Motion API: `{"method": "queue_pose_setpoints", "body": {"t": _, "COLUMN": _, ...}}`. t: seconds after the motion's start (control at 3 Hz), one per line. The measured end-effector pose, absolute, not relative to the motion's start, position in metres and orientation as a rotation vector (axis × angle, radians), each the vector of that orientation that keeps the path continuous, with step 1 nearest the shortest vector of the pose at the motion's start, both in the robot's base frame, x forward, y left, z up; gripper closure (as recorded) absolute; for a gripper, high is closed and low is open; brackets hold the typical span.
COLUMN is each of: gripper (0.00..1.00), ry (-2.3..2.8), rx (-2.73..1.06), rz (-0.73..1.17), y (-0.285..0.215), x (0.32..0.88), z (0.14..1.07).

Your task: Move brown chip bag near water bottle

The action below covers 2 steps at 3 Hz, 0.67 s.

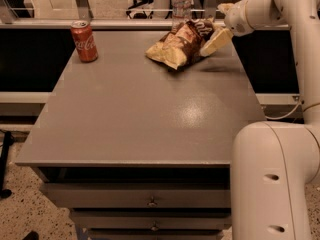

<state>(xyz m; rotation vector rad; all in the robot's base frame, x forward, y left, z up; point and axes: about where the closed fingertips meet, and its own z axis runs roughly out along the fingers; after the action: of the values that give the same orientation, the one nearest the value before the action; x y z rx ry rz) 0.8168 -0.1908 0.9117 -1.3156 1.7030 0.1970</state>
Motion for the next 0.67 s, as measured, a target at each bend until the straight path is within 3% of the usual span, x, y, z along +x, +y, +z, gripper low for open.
{"method": "queue_pose_setpoints", "body": {"t": 0.67, "gripper": 0.0, "ry": 1.698, "rx": -1.266, "rz": 0.296, "y": -0.245, "x": 0.735, "z": 0.974}}
